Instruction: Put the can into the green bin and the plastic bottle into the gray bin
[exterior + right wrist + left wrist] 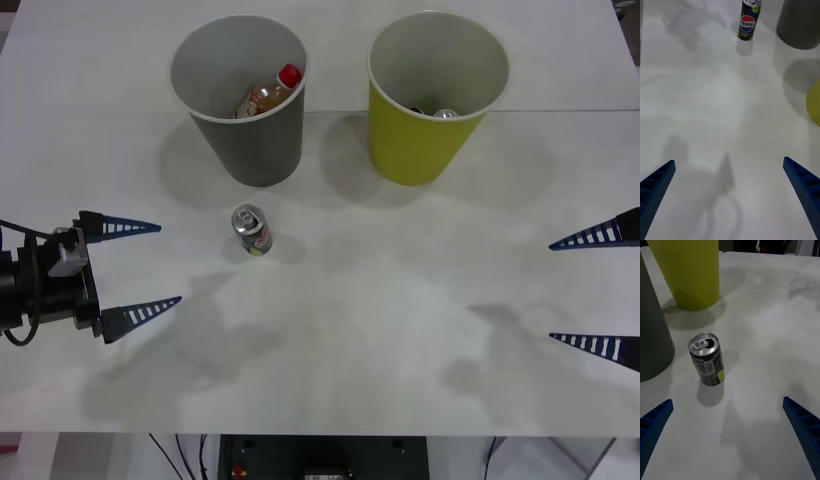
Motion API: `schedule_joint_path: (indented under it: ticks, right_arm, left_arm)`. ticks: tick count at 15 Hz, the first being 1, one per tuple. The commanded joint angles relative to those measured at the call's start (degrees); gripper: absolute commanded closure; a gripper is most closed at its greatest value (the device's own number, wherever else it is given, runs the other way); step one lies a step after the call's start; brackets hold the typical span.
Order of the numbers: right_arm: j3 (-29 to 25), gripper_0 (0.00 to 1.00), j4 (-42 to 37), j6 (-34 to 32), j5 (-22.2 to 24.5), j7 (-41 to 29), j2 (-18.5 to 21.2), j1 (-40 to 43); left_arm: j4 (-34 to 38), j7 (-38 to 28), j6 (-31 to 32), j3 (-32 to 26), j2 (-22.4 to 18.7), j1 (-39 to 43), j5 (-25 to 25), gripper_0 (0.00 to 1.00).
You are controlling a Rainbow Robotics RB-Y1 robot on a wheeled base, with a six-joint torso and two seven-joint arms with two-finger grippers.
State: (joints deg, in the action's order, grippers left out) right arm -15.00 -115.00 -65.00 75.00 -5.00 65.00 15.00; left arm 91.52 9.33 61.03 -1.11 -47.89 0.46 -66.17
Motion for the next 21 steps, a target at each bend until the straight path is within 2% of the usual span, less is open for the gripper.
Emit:
schedule_joint_path:
  ticks: [1,4,10,21]
  right_arm:
    - [0.00,0.00,0.00,0.00,0.00,0.00,0.00,0.00]
    - [0.00,0.00,0.00,0.00,0.00,0.00,0.00,0.00]
    - [0.00,0.00,0.00,0.00,0.00,0.00,0.00,0.00]
    - [0.00,0.00,0.00,0.00,0.00,0.00,0.00,0.00]
  left_arm:
    - [-6.00,6.32,-1.88,4.71,0.25,-3.19,4.20,0.00]
    - [-14.09,12.64,-2.24,8.14,2.01,-7.84,7.72,0.00]
    - [-24.64,21.26,-1.62,9.55,8.08,-11.97,11.94,0.00]
    - [-26.83,21.52,-6.19,9.55,16.43,-14.00,11.59,0.00]
